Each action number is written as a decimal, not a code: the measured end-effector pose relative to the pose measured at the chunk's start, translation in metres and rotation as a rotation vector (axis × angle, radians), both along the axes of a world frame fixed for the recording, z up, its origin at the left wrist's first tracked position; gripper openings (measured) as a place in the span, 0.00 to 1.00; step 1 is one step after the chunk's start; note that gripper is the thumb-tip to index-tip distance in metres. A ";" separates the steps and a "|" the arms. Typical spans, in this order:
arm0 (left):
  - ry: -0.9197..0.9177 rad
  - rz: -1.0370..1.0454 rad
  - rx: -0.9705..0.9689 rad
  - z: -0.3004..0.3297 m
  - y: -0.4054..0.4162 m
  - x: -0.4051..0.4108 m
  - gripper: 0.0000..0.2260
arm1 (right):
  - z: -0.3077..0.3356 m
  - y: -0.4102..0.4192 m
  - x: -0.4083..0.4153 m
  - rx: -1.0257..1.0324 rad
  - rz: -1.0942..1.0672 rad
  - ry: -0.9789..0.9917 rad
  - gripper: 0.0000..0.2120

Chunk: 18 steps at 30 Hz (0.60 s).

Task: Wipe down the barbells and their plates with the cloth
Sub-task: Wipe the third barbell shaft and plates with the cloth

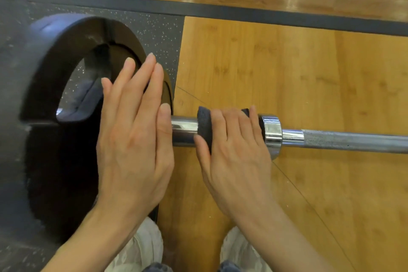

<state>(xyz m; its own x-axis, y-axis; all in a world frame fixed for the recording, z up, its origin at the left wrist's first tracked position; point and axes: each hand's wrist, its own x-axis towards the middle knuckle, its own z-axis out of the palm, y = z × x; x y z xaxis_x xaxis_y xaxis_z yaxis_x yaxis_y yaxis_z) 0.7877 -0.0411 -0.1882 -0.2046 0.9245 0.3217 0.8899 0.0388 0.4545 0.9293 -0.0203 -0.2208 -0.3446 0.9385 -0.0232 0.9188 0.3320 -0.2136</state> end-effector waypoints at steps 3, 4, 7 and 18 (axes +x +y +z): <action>0.005 0.003 -0.004 0.001 0.001 0.000 0.21 | 0.018 0.053 -0.015 -0.176 0.103 -0.170 0.13; 0.007 0.002 -0.010 0.001 0.002 0.000 0.21 | 0.015 0.062 -0.015 -0.202 0.134 -0.154 0.14; 0.017 0.006 -0.014 0.002 0.007 -0.001 0.21 | 0.009 0.036 -0.007 -0.089 0.033 -0.109 0.21; 0.070 0.026 -0.032 0.003 0.034 -0.007 0.22 | -0.015 0.060 -0.025 0.316 -0.193 0.090 0.25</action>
<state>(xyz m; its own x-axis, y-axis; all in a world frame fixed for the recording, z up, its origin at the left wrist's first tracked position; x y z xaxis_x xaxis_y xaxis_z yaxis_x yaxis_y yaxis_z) 0.7805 -0.0072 -0.1853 -0.2067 0.9291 0.3068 0.9179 0.0757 0.3895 0.9048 0.0398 -0.2354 -0.1479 0.9423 0.3003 0.9531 0.2168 -0.2110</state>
